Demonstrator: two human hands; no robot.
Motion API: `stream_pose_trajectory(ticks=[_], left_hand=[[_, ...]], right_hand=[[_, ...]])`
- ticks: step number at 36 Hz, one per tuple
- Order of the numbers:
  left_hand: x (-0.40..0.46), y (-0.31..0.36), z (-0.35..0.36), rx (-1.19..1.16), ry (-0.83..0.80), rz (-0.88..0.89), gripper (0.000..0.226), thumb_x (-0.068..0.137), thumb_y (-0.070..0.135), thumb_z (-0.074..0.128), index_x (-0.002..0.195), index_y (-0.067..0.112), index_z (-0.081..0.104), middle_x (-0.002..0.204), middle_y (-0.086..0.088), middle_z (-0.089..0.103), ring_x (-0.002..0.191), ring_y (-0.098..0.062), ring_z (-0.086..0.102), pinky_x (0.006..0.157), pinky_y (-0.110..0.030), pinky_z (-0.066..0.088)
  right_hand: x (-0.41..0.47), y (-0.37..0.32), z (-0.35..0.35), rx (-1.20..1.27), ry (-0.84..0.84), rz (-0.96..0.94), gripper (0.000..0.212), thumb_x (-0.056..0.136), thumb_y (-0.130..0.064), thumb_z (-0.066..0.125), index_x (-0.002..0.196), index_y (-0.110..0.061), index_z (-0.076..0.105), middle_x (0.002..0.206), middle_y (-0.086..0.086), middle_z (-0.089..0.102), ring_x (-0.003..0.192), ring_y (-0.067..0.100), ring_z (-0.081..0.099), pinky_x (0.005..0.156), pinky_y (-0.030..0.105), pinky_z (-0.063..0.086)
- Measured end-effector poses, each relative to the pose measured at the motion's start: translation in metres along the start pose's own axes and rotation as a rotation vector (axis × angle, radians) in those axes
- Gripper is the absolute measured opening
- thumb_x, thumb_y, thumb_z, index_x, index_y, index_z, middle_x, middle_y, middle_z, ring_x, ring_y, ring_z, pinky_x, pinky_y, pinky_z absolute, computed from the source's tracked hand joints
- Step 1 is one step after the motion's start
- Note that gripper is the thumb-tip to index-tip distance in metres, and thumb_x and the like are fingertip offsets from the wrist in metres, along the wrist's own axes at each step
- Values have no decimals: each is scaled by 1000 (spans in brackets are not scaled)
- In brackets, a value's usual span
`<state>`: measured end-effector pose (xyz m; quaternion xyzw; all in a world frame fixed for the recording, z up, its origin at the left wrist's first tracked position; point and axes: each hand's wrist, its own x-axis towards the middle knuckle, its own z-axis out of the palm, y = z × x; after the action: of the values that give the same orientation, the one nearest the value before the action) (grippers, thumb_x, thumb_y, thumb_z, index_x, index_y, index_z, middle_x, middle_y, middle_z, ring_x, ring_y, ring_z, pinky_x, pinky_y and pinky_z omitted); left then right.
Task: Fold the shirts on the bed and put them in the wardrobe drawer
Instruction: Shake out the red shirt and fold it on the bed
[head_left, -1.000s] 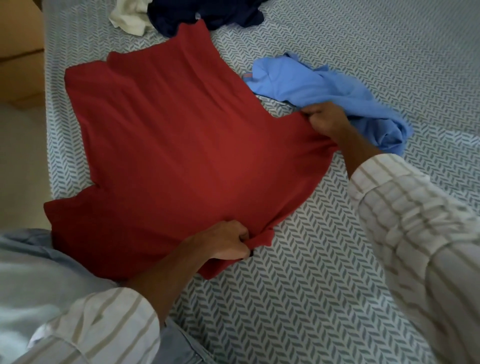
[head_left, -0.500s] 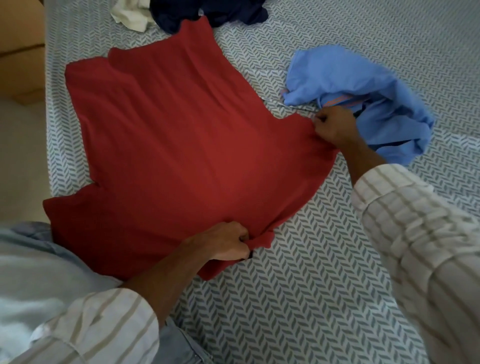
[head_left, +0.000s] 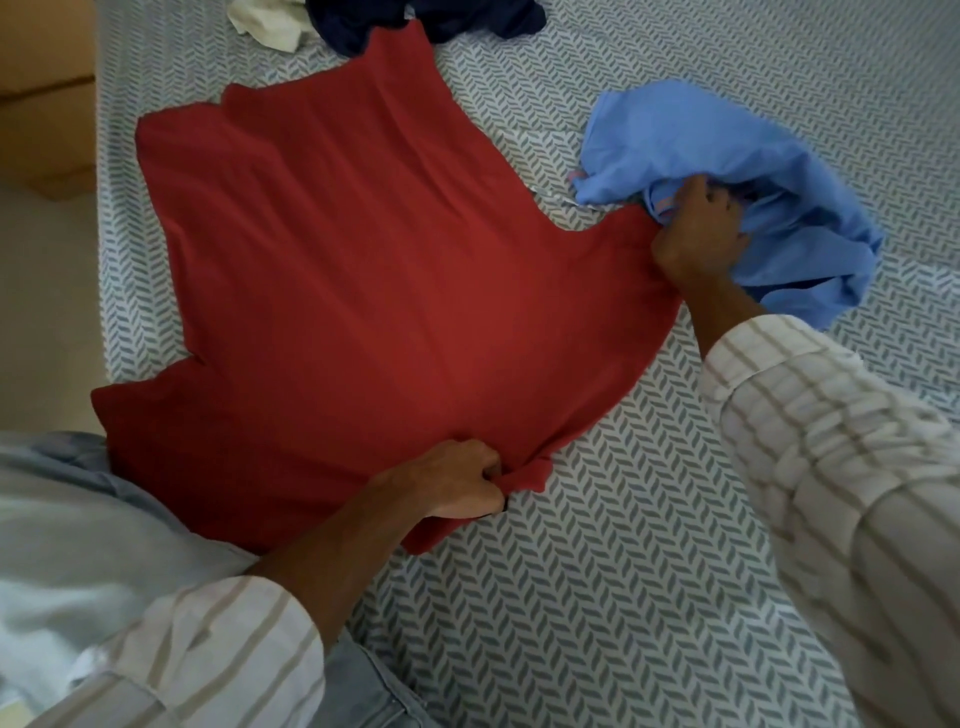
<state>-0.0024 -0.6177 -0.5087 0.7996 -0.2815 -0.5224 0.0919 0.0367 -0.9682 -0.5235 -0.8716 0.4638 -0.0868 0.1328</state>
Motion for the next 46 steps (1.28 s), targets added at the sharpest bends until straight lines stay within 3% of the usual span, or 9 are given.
stream_pose_trajectory(ticks=[5,9,19,26,31,34,37,41,46], left_hand=[[1,0,1,-4,7,10,10,81,24,62,78,33,57,89,6,62,79,-11,60,61,-26,42],[2,-3,2,-3,11,11,9,80,24,62,78,32,58,88,6,63,77,-11,60,60,-26,42],[4,-8,5,-9,24,36,11,74,34,65,83,36,60,92,9,66,83,-10,63,65,-28,47],[-2,-14,14,-32,71,109,18,73,37,69,88,36,59,92,9,67,82,-10,65,73,-32,57],[-12,-29,35,-52,203,286,27,77,23,74,99,18,60,95,3,63,86,-12,60,72,-26,48],[-19,-50,55,3,352,413,50,77,28,72,124,16,58,116,3,56,105,-6,47,94,-21,38],[-33,-65,65,136,593,486,71,74,31,66,141,15,50,135,-1,48,123,-17,41,106,-32,33],[-50,-66,63,377,843,402,71,60,45,69,123,21,50,115,-3,54,106,-24,49,79,-41,45],[-58,-77,69,412,674,217,69,69,35,71,127,14,39,103,-7,59,91,-30,62,65,-38,54]], right_hand=[[2,10,2,89,-180,2,56,84,-45,66,134,-26,49,145,7,48,139,36,37,107,64,27],[1,13,0,25,-146,129,60,82,-38,68,135,-17,49,140,12,53,136,36,43,109,63,25],[-67,53,26,482,292,286,73,79,-41,67,129,9,49,126,28,54,121,42,52,105,44,36],[-123,29,30,375,40,260,56,89,-49,67,119,-2,62,116,18,68,113,37,61,97,38,42],[-125,27,19,420,-100,325,33,84,-33,67,94,-2,72,91,19,73,91,36,70,88,39,54],[-123,47,27,590,-16,444,30,72,-37,61,71,-8,66,66,14,69,63,34,69,70,52,60],[-129,51,31,645,88,465,54,68,-42,61,108,-7,58,103,16,67,92,34,67,87,52,57],[-200,27,7,560,109,-59,63,71,-22,70,126,1,50,124,16,49,112,20,45,102,32,38],[-275,43,5,430,-207,-745,70,61,-35,66,123,-4,55,117,9,47,110,25,46,98,37,41]])
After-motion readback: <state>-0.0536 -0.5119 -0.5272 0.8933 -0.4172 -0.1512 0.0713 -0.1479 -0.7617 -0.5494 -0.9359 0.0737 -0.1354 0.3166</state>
